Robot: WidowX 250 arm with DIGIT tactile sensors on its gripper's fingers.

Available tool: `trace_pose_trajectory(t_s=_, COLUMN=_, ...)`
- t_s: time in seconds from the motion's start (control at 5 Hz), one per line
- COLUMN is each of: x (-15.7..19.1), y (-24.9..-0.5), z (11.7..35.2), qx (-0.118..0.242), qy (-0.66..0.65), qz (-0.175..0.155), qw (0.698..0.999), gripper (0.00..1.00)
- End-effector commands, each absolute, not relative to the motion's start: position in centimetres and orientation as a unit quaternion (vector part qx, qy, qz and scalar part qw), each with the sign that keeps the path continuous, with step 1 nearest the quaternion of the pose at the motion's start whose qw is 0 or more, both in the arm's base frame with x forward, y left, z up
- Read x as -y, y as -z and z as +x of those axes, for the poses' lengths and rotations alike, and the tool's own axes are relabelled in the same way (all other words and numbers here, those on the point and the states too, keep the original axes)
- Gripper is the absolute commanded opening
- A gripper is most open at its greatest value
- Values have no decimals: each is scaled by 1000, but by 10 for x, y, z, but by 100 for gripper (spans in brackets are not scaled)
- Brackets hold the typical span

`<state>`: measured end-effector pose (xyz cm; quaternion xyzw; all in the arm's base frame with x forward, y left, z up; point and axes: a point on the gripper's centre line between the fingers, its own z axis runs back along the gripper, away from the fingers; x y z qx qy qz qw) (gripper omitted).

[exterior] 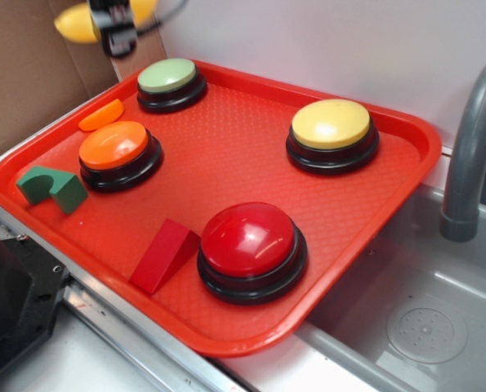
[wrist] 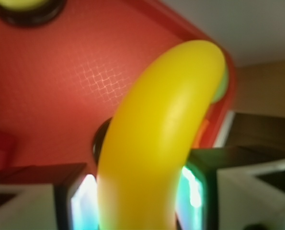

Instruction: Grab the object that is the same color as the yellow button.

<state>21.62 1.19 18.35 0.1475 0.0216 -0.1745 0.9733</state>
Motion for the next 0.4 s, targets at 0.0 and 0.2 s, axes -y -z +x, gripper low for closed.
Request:
trace_pose_trajectory(t_s=0.0, x=40, y=-204, z=216, qx=-1, qy=154, qz=127, qw=980, gripper=0)
trace_pose_trajectory(t_s=0.2, x=45, y=-197, z=222, qx=-17, qy=147, qz=105, qw=983, gripper=0)
